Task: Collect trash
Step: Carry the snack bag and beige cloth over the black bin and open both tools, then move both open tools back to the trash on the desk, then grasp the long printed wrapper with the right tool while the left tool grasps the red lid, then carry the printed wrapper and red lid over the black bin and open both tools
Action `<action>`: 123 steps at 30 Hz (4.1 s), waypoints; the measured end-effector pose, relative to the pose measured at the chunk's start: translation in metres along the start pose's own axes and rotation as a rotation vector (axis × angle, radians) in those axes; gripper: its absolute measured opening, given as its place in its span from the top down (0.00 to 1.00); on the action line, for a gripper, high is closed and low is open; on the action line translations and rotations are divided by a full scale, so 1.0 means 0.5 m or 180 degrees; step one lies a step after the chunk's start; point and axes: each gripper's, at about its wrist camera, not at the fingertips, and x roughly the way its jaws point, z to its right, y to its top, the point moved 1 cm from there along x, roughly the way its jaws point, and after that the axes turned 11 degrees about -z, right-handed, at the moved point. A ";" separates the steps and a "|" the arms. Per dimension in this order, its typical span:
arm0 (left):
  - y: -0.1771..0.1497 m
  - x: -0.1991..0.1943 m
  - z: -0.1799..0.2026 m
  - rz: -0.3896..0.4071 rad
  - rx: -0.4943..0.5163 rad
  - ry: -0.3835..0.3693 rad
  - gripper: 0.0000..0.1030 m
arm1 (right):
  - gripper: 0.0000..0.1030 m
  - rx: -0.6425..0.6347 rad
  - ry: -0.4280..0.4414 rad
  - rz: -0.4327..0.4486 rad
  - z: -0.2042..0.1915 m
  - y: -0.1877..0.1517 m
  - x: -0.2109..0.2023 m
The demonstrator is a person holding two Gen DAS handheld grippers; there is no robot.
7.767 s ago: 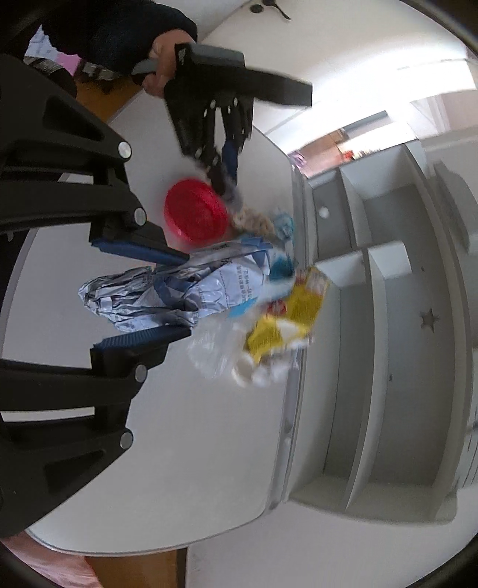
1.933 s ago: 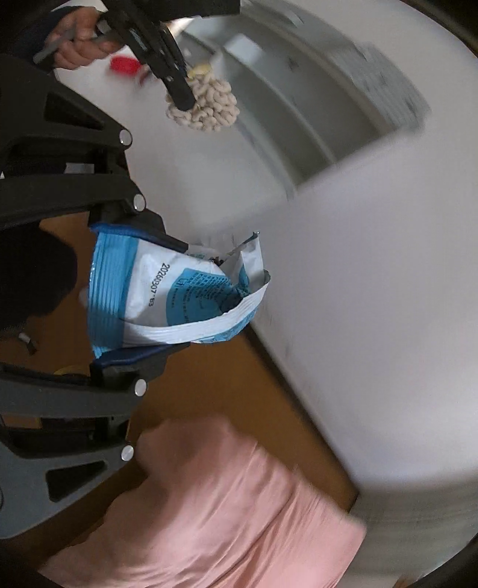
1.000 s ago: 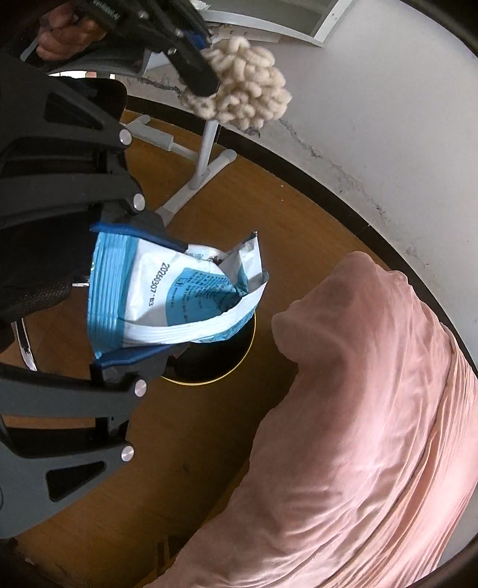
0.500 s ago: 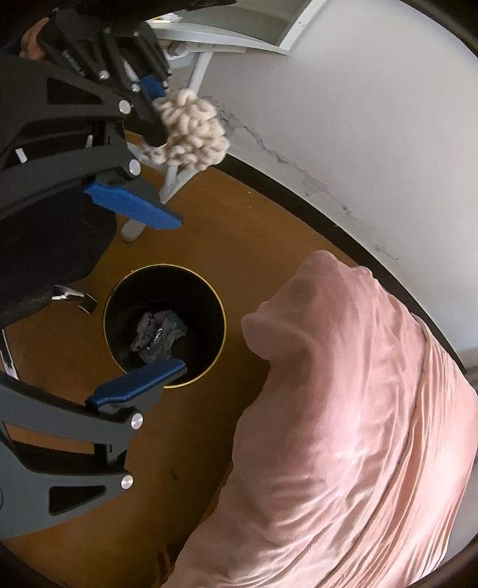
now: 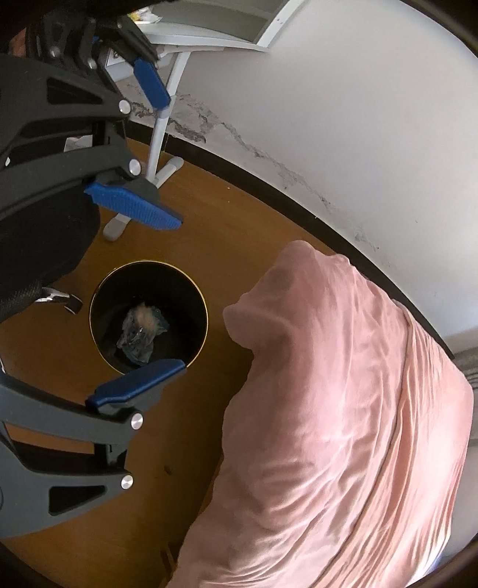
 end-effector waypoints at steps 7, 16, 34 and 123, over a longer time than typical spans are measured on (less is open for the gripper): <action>-0.066 -0.144 -0.057 0.0310 -0.0180 0.0304 0.11 | 0.31 -0.0480 -0.0004 0.0229 -0.126 0.000 -0.034; -0.261 -0.386 -0.229 0.0770 -0.0880 0.0979 0.10 | 0.28 -0.1792 0.0607 0.0238 -0.511 -0.070 -0.083; -0.861 -0.649 -0.471 0.0968 -0.3321 0.1939 0.10 | 0.42 -0.4396 0.1569 -0.0629 -1.190 -0.460 -0.031; 0.019 0.115 -0.014 -0.0302 0.0046 0.0259 0.23 | 0.40 -0.0170 0.0061 -0.0515 -0.018 0.014 0.100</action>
